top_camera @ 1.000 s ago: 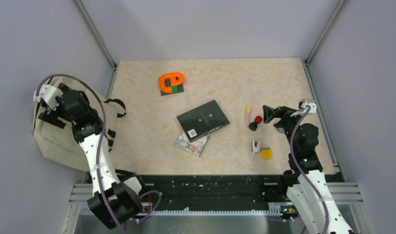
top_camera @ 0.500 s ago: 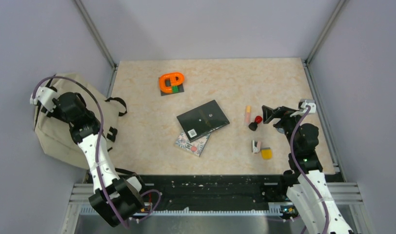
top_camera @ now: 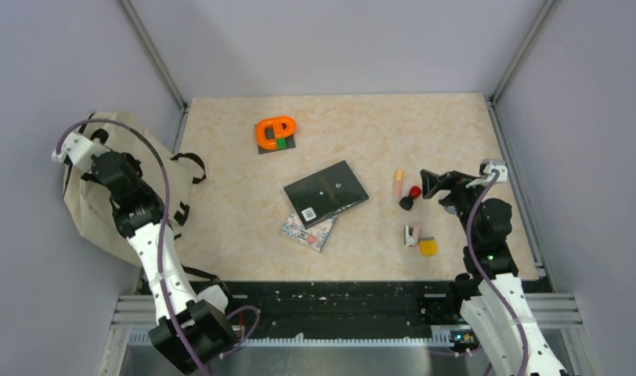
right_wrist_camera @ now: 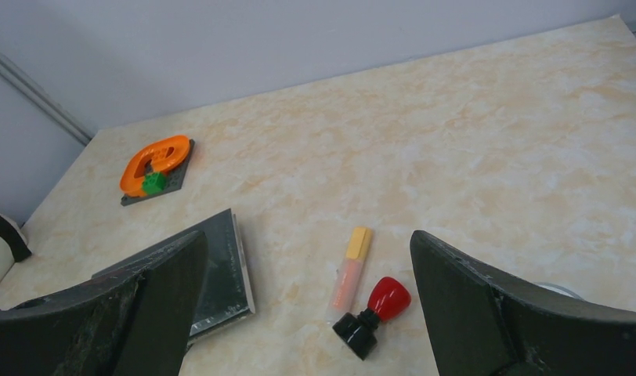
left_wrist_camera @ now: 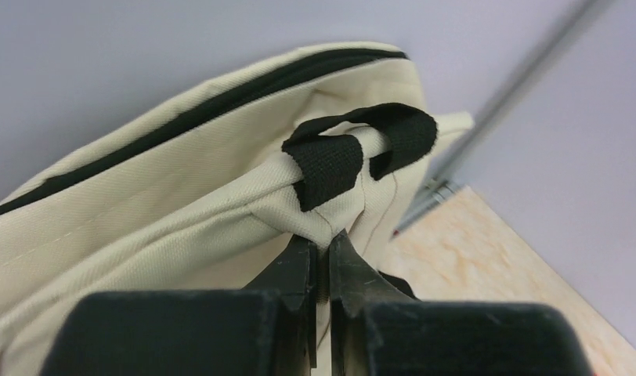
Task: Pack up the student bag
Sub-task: Pick up the student bag at the corner of the board.
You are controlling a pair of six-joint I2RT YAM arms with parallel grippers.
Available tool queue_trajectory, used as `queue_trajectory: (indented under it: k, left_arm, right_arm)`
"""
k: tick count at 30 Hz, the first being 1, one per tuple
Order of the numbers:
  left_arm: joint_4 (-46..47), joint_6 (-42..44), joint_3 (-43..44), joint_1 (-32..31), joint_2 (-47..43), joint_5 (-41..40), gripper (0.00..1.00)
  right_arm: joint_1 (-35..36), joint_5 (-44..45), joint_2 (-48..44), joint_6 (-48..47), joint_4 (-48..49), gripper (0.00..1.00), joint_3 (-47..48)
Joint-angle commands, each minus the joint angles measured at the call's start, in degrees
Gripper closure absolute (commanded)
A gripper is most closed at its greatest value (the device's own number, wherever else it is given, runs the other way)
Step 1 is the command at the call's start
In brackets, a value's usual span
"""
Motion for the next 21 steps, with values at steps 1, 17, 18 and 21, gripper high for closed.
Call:
queue_trajectory:
  k: [1,17,18,21]
  left_arm:
    - [-2.5,-0.1,5.1,-3.5,-1.7,13.4,1.00]
    - [-16.5,5.3,17.4,-21.0,-3.1,42.5,1.00]
    - [-16.5,4.9,17.6,-21.1,-3.2,45.5,1.00]
    - [-14.7,3.5,17.5,-21.3,-4.4,51.6,1.00]
  right_arm:
    - [0.4,-0.4,0.0,1.3,2.0,0.01,1.8]
    - [0.5,-14.8,14.2,1.0,3.0,0.03,7.0]
    - [0.5,-17.4,15.6,1.3,3.4,0.03,7.9]
    - [1.4,-25.0,19.5,2.4,6.8,0.05,9.7]
